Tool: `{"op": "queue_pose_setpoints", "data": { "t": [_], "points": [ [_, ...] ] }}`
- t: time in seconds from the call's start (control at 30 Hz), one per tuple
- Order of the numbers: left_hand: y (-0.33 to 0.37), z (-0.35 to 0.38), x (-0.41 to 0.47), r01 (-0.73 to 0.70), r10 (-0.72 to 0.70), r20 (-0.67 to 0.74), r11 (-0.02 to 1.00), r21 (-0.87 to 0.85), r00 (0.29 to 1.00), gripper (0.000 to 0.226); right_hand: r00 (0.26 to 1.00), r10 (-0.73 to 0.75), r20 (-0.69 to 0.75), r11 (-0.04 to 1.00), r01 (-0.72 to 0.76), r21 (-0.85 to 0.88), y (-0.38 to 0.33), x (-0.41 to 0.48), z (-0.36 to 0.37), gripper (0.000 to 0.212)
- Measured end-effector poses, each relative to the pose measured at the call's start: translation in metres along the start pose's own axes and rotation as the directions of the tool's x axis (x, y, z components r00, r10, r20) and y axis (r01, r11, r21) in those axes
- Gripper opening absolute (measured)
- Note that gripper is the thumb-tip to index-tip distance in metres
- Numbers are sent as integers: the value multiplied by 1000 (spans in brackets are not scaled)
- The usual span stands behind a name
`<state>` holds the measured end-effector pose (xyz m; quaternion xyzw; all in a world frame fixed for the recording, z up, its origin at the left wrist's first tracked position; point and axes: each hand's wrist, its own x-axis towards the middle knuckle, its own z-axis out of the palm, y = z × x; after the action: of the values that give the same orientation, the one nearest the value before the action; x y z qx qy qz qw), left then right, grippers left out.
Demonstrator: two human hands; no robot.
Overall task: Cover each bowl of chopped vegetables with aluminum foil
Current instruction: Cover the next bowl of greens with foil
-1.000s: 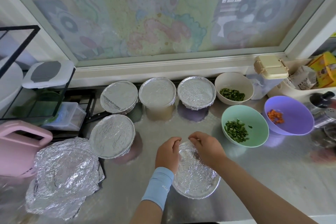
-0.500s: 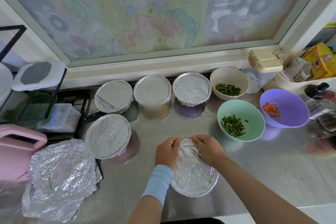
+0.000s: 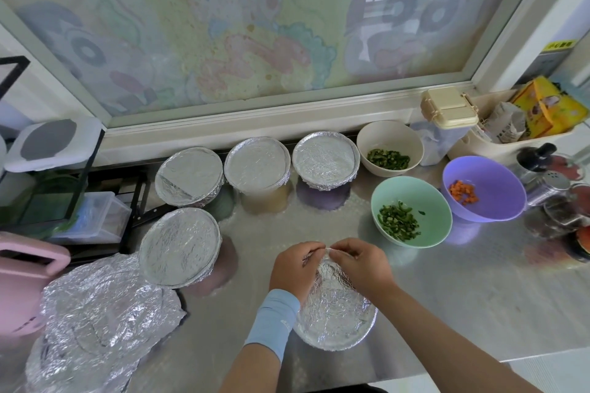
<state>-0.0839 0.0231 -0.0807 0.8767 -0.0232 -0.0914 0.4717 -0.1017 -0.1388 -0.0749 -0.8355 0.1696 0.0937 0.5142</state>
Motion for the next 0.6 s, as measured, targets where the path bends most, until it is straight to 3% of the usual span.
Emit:
{"op": "queue_pose_setpoints", "data": {
  "t": [0.3, 0.5, 0.6],
  "points": [
    [2, 2, 1, 54, -53, -12, 998, 31, 999, 15, 999, 6, 33, 999, -5, -35, 0, 5, 0, 12],
    [-1, -2, -2, 141, -142, -6, 989, -33, 990, 16, 983, -82, 166, 967, 119, -224, -2, 13, -3, 16],
    [0, -3, -5, 139, -142, -42, 988, -60, 989, 14, 988, -143, 56, 923, 153, -354, -1, 4, -3, 28]
  ]
}}
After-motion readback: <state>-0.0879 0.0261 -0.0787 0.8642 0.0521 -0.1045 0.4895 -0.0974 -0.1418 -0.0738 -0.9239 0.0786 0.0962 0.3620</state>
